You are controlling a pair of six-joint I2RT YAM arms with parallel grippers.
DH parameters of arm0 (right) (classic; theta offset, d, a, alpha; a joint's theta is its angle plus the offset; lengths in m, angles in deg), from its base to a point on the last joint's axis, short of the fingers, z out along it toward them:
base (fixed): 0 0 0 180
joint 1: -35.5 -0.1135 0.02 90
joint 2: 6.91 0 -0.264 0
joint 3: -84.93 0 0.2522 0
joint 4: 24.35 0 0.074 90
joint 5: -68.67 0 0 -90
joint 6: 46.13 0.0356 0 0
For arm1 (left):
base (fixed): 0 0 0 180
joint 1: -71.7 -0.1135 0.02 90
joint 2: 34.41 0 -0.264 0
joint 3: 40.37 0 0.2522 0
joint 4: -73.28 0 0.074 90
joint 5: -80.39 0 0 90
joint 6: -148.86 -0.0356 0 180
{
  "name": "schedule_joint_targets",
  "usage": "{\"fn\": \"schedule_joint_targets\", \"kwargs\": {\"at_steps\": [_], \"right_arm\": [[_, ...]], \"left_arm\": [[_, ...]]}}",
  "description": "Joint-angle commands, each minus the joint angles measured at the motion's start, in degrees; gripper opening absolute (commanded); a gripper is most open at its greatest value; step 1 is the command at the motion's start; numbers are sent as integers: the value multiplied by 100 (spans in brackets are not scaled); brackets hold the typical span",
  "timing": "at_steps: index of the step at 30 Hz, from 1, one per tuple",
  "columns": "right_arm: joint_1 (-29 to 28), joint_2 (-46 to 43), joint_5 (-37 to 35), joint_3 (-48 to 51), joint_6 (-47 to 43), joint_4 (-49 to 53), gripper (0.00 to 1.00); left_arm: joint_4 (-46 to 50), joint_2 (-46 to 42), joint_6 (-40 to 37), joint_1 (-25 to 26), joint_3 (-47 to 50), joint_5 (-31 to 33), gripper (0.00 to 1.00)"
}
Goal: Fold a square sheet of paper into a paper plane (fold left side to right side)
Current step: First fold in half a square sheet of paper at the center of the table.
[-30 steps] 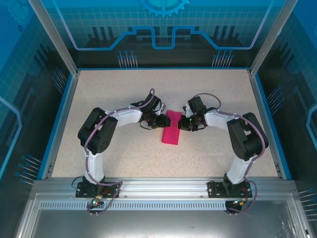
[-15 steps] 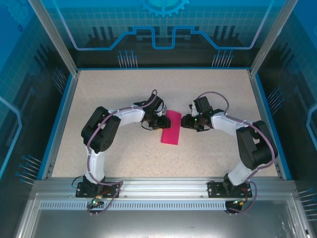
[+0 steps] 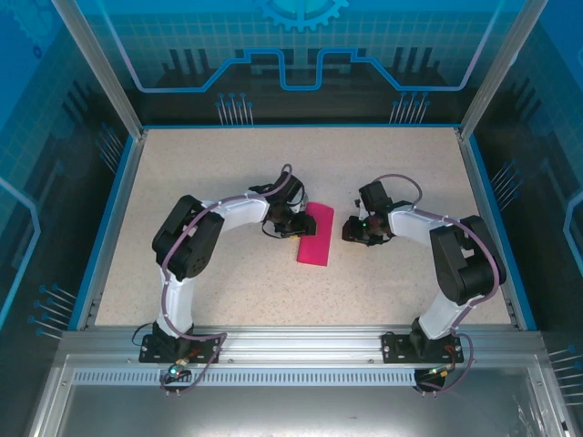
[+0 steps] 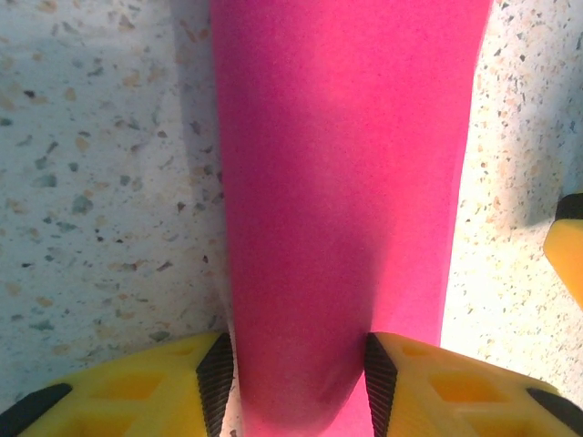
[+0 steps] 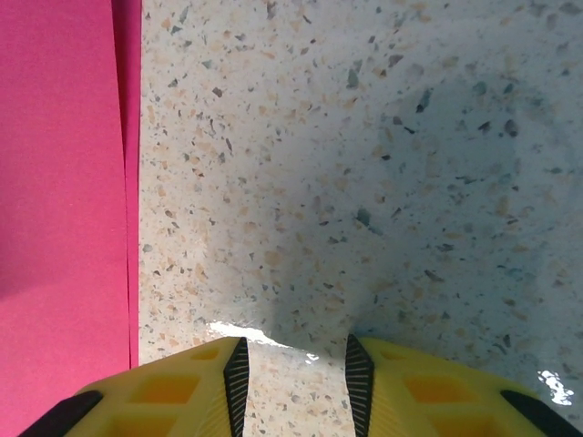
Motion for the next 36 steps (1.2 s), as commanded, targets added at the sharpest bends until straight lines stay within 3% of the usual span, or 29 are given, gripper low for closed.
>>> {"fn": "schedule_joint_targets", "kwargs": {"at_steps": [1, 36], "right_arm": [[48, 76, -40, 64, -88, 193, 36], [47, 64, 46, 59, -123, 184, 37]], "left_arm": [[312, 322, -77, 117, -93, 207, 47], [1032, 872, -364, 307, -650, 388, 48]]}}
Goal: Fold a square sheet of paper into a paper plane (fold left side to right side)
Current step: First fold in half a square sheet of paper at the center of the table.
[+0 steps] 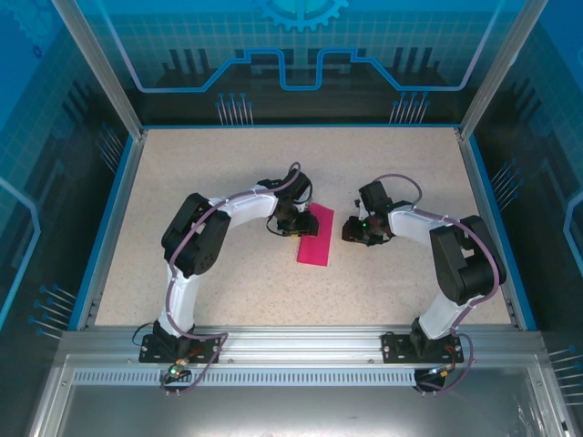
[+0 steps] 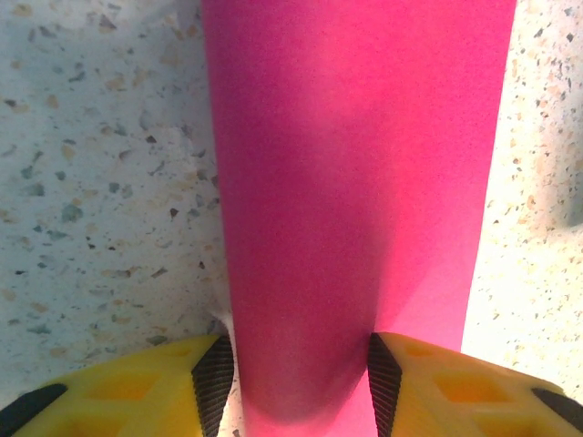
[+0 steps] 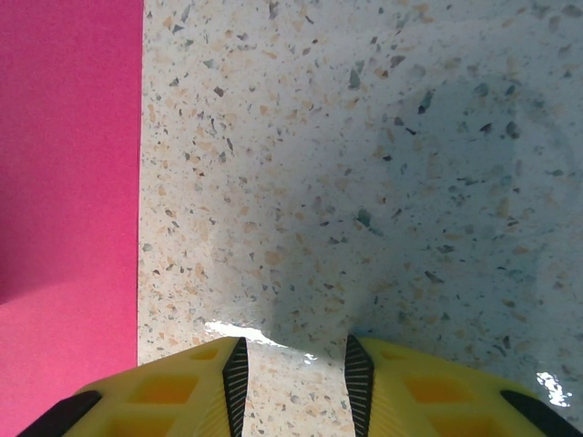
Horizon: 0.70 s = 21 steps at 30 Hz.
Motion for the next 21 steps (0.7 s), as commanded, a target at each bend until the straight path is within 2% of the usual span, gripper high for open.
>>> {"fn": "schedule_joint_targets", "kwargs": {"at_steps": [1, 21], "right_arm": [[46, 72, 55, 62, -64, 174, 37], [37, -3, 278, 66, -37, 64, 37]], "left_arm": [[109, 502, -148, 170, 82, 69, 49], [191, 598, -179, 187, 22, 86, 49]]}}
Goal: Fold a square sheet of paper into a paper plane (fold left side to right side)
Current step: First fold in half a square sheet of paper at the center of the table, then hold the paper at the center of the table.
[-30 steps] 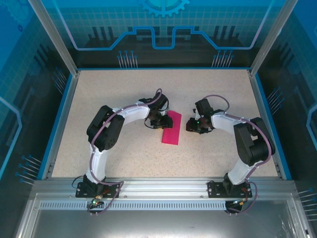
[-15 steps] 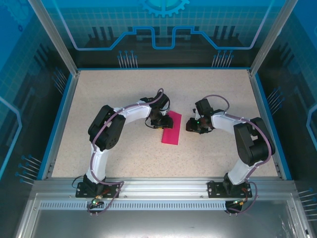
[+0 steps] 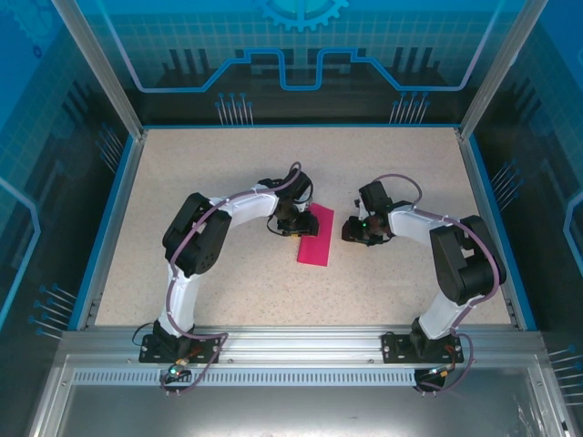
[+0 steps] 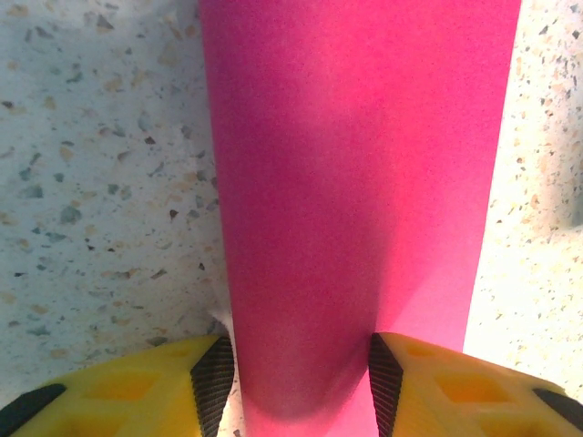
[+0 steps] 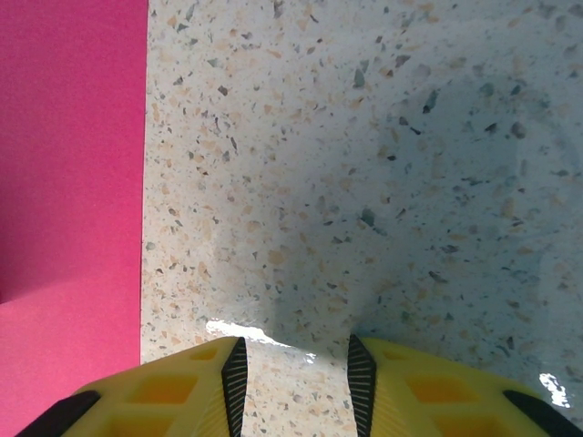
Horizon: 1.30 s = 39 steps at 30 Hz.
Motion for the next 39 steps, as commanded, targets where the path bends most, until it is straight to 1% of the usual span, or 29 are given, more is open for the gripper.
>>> {"fn": "schedule_joint_targets", "kwargs": {"at_steps": [1, 9, 13, 16, 19, 21, 24, 26, 33, 39], "right_arm": [[43, -9, 246, 64, -28, 60, 37], [25, -123, 392, 68, 10, -18, 38], [11, -222, 673, 68, 146, -244, 37], [-23, -260, 982, 253, 336, -640, 31], [-83, -170, 1256, 301, 535, -1033, 22], [-146, -47, 1322, 253, 627, -1158, 15], [-248, 186, 1425, 131, 702, -1252, 8], [-337, 318, 1381, -85, 702, -1223, 6], [-462, 703, 1184, -320, 676, -988, 5], [-472, 869, 909, -380, 609, -524, 5]], "left_arm": [[69, 544, -161, 180, 123, 82, 49], [96, 544, -172, 187, 105, 97, 49], [101, 550, -170, 187, 105, 93, 49], [90, 548, -172, 186, 105, 96, 49], [95, 557, -163, 186, 103, 100, 49], [95, 562, -164, 192, 99, 97, 49], [91, 563, -163, 200, 98, 101, 49], [105, 565, -164, 203, 105, 94, 49], [95, 570, -152, 212, 105, 93, 49], [100, 501, -162, 210, 97, 107, 49]]}}
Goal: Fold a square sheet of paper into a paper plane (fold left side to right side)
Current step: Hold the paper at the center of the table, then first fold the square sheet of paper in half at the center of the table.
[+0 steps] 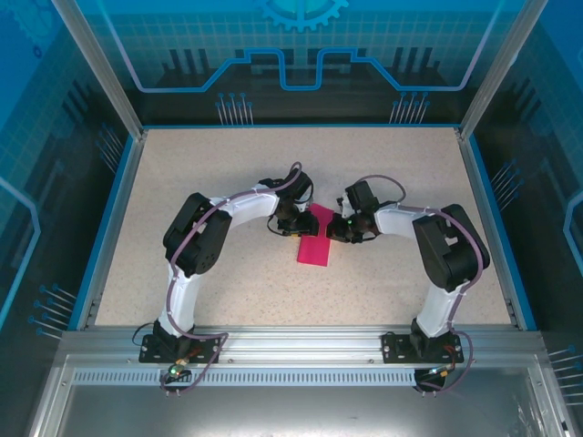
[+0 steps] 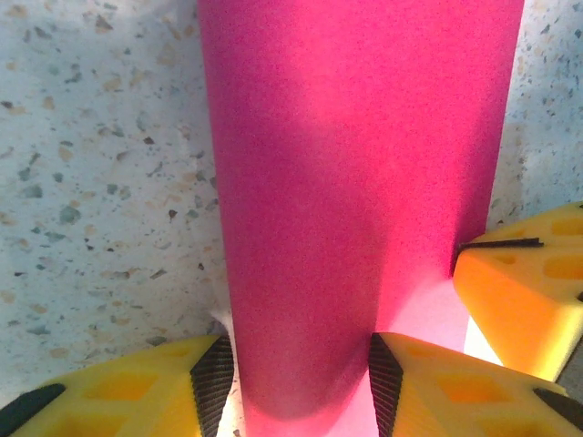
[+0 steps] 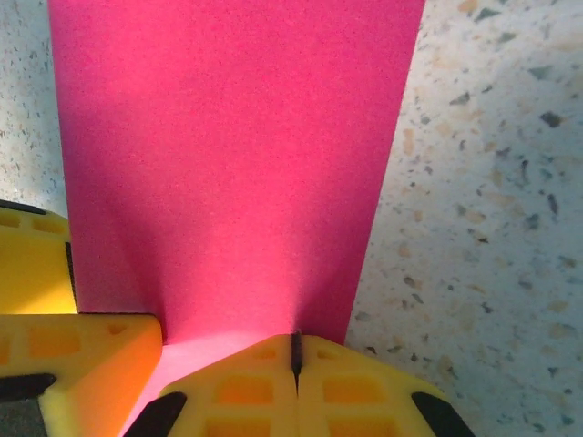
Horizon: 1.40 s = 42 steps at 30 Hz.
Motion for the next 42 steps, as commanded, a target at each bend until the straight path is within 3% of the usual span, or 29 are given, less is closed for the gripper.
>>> {"fn": "schedule_joint_targets", "kwargs": {"at_steps": [1, 19, 22, 28, 32, 42], "right_arm": [[-79, 179, -230, -90, -31, 463, 5], [-118, 504, -374, -24, -77, 775, 5], [-127, 509, -373, -38, -94, 792, 5], [-149, 496, -405, -41, -129, 837, 5], [-157, 495, -401, -63, -120, 854, 5], [-176, 487, -471, -71, -189, 960, 6]], "left_arm": [[77, 463, -161, 197, 123, 70, 49], [-319, -1125, -115, -143, 482, -364, 53], [-628, -1282, 1, -144, 681, -610, 48], [-1077, -1009, 166, -139, 750, -1379, 27], [-1270, -686, 252, -144, 729, -1610, 25], [-1448, -272, 265, -350, 967, -1407, 23]]}}
